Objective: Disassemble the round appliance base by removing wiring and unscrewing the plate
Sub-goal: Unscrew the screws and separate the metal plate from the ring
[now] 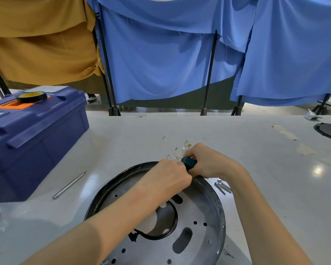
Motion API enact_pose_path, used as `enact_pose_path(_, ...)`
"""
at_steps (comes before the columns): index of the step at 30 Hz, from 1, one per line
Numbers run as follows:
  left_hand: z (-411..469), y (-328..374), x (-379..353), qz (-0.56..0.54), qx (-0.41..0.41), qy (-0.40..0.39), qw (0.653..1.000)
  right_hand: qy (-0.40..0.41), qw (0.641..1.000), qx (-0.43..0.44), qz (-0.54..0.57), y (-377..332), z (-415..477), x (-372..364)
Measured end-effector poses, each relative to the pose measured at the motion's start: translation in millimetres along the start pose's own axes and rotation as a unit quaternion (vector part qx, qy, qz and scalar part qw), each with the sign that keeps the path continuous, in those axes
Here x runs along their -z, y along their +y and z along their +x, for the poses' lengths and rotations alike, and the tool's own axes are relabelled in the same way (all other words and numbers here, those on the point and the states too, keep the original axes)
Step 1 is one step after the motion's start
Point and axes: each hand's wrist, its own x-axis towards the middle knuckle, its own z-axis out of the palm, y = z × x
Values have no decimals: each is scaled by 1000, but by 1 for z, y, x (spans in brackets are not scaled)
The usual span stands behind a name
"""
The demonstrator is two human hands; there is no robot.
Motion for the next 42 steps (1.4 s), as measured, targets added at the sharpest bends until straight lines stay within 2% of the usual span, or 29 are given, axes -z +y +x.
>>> enact_pose_path(5,0,-2,-6,-2,6,13,1000,-7,1000,-5,14,1,0,1)
enact_pose_path(17,0,-17,-1,-24,85,45,995,-22,1000,-4,20,5,1,1)
enact_pose_path(21,-3,-29,5,-62,108,73,989,-30,999,-3,40,7,-1,1)
enact_pose_path(23,-6,-35,8,-128,125,94,979,-26,997,2,67,7,-5,5)
enact_pose_path(25,-10,-37,10,-208,140,126,960,13,995,19,98,7,-9,13)
enact_pose_path(27,-12,-36,12,-283,161,164,931,56,988,47,137,4,-14,21)
enact_pose_path(30,-11,-32,16,-370,170,203,891,67,978,77,183,1,-17,24)
enact_pose_path(35,-9,-27,19,-403,162,253,865,61,969,84,226,-1,-18,24)
enact_pose_path(37,-9,-27,17,-409,169,250,861,80,971,62,216,4,-17,28)
enact_pose_path(39,-9,-31,12,-370,202,220,879,123,979,19,159,12,-15,33)
enact_pose_path(41,-11,-36,3,-317,237,154,905,126,987,-34,92,22,-13,35)
enact_pose_path(42,-13,-38,-2,-312,247,112,911,100,991,-59,68,26,-12,34)
